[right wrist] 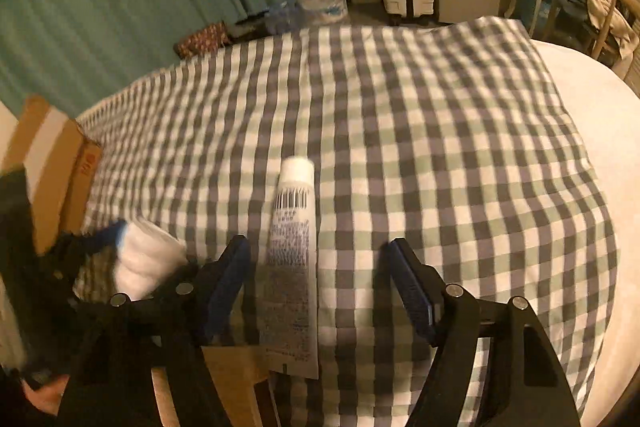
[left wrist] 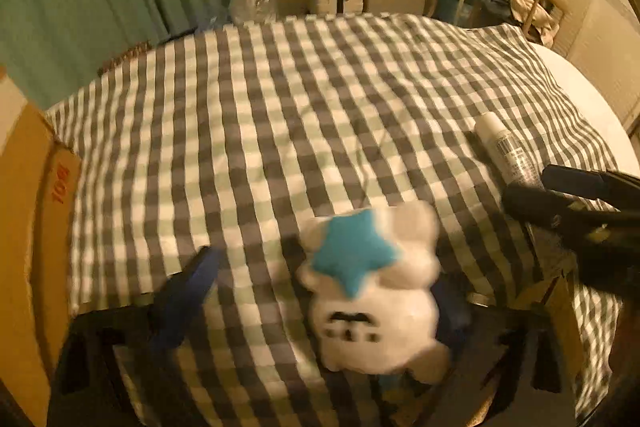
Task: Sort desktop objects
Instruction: 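Grasp the white plush star figure with the left tool while the right grasps the white squeeze tube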
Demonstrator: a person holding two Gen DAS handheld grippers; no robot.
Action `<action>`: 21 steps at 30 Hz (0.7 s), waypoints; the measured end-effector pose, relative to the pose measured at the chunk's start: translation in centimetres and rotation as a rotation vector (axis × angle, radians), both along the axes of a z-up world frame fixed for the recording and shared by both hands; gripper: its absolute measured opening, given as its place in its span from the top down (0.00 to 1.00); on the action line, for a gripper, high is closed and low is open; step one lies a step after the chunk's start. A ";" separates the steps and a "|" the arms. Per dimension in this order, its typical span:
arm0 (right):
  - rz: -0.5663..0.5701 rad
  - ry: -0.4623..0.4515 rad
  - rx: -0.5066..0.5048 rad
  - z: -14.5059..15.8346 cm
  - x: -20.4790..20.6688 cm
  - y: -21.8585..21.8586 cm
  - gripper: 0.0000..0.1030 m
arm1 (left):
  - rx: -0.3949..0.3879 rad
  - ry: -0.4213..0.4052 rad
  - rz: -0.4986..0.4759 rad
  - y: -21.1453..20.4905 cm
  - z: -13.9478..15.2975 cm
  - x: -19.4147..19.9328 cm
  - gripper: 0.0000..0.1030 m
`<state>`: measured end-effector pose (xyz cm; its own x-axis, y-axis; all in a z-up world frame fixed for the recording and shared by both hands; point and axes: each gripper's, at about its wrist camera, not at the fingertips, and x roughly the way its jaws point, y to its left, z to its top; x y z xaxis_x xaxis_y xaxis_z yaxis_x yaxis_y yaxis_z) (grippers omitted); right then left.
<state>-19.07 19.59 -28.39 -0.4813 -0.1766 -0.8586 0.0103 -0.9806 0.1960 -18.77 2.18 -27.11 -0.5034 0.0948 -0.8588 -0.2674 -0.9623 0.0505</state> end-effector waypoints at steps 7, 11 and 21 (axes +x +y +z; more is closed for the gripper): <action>-0.011 -0.008 0.119 -0.2 0.4 -0.7 0.76 | 0.034 -0.007 -0.046 -0.2 1.2 1.7 0.51; -0.063 -0.015 0.066 0.5 1.5 0.3 0.76 | 0.031 0.004 -0.021 -0.8 2.4 2.0 0.50; -0.145 0.122 0.037 6.9 7.0 1.2 0.76 | 0.011 0.064 -0.009 -0.8 7.8 4.6 0.50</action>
<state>-12.07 20.76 -21.45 -0.6007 -0.0673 -0.7966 -0.1103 -0.9800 0.1659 -14.13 1.41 -19.29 -0.5563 0.1092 -0.8238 -0.2726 -0.9605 0.0568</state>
